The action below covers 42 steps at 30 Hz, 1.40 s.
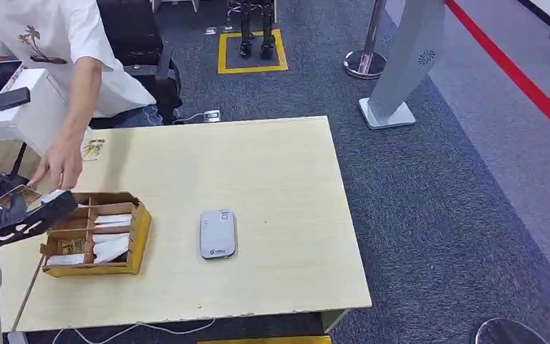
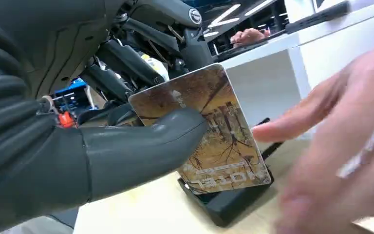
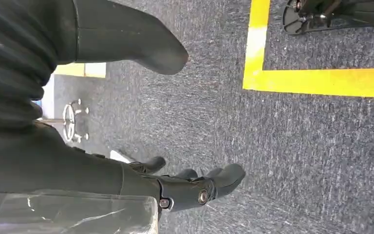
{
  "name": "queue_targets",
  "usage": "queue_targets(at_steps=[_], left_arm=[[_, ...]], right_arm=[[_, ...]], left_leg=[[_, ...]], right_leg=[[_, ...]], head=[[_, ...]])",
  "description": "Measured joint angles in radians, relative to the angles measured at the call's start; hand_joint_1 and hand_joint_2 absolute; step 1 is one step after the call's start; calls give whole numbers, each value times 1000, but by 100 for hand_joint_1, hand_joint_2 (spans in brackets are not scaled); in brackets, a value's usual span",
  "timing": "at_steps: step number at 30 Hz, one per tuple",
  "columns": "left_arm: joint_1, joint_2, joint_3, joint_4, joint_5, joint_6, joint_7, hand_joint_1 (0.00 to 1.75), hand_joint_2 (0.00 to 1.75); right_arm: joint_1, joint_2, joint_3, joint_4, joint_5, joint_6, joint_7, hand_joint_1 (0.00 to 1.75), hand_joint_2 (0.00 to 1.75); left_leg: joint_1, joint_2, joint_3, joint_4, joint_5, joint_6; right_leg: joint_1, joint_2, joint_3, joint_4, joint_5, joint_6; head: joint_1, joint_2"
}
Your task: Pass the card to the sensor for recognition and then transmit it.
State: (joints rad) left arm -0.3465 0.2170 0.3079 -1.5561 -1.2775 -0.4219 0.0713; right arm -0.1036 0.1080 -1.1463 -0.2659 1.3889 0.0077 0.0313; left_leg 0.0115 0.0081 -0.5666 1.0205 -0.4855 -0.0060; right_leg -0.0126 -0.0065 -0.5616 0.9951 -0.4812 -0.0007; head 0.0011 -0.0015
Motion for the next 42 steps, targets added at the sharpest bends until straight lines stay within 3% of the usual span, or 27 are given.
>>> queue_targets(at_steps=[8, 14, 21, 22, 27, 28, 41, 42], left_arm=[[-105, 29, 0, 100, -20, -23, -10, 175, 175], [-229, 24, -35, 196, -36, -20, -11, 175, 175], [-287, 5, -80, 261, -15, -6, -13, 175, 175], [-290, 2, -84, 267, -7, -1, -13, 0, 175], [-291, -35, -90, 270, 24, 65, 0, 0, 175], [-291, -49, -90, 268, 29, 73, 3, 0, 0], [-207, -159, -87, 155, 190, 78, 2, 0, 0], [-201, -165, -87, 146, 205, 79, 0, 0, 175]], right_arm=[[-1, 0, 16, 5, 5, 1, -6, 0, 175], [-3, 0, 23, 7, 5, 1, -19, 0, 175], [-4, 0, 23, 9, 12, 2, -16, 0, 175], [-4, 0, 23, 9, 15, 2, -16, 0, 175], [-5, 0, 23, 10, 17, 1, -15, 0, 175], [-5, 0, 23, 10, 17, 2, -15, 0, 175], [-3, 6, 22, 10, 0, 1, -4, 0, 175], [-3, 6, 21, 10, -1, 1, -3, 0, 175]], left_leg=[[0, 0, 0, 0, 0, 0], [0, 0, 0, 0, 1, 0], [0, 3, 0, 0, 1, 0], [0, 3, 0, 0, 1, 0], [0, 2, 0, 0, 1, 0], [0, 2, 0, 0, 1, 0], [0, 2, 0, 0, 1, 0], [0, 2, 0, 0, 1, 0]], right_leg=[[0, 0, -1, 0, 0, 0], [0, 0, 0, 0, 1, 0], [0, 3, -1, 0, 2, 0], [0, 3, -1, 0, 2, 0], [0, 2, -1, 0, 1, 0], [0, 2, -1, 0, 1, 0], [0, 2, -1, 0, 2, 0], [0, 2, -1, 0, 2, 0]], head=[[0, 0], [0, 0], [0, 0], [0, 0], [0, 0], [0, 0], [0, 0], [0, 0]])
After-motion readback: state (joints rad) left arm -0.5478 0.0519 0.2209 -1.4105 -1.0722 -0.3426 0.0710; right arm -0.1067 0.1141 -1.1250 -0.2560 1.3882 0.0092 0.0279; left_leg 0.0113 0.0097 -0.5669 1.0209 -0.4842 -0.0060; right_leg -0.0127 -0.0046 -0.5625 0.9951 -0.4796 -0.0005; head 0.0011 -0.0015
